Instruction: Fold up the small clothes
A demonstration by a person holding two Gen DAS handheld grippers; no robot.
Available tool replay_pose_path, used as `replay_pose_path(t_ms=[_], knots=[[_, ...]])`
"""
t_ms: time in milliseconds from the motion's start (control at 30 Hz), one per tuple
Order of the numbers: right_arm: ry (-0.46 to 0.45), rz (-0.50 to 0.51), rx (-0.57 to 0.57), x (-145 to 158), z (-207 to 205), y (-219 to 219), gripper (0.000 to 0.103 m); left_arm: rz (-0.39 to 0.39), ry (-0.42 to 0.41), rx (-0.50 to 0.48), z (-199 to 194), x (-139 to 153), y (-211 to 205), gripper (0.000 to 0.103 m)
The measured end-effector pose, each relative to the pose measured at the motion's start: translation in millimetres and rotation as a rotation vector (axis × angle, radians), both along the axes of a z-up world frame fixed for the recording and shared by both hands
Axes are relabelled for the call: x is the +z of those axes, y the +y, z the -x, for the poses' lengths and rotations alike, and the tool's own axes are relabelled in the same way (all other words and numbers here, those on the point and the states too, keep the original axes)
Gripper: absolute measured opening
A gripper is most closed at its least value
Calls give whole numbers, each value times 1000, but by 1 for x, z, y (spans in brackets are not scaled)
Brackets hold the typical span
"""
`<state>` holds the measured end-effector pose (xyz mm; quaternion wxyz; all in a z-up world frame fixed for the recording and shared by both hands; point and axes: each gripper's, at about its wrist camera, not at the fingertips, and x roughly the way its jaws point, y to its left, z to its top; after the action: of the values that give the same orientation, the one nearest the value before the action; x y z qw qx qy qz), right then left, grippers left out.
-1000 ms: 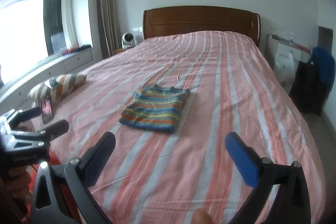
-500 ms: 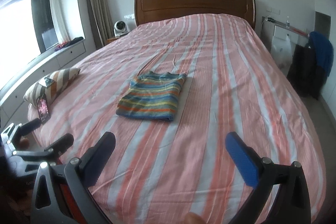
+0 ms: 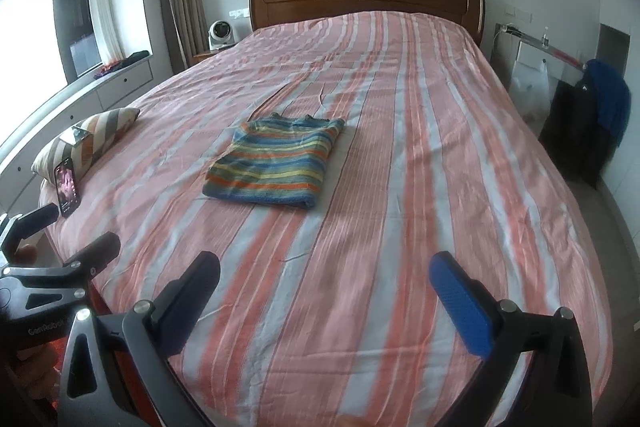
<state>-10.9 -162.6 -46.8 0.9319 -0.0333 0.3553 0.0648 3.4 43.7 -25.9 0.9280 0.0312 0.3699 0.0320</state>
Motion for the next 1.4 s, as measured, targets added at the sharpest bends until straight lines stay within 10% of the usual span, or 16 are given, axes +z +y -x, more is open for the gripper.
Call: replay_pose_path(t_ms=[1400], knots=[[-37,172,-56,5,0,14,103,-20,30,16,-9,-7,-6,103]])
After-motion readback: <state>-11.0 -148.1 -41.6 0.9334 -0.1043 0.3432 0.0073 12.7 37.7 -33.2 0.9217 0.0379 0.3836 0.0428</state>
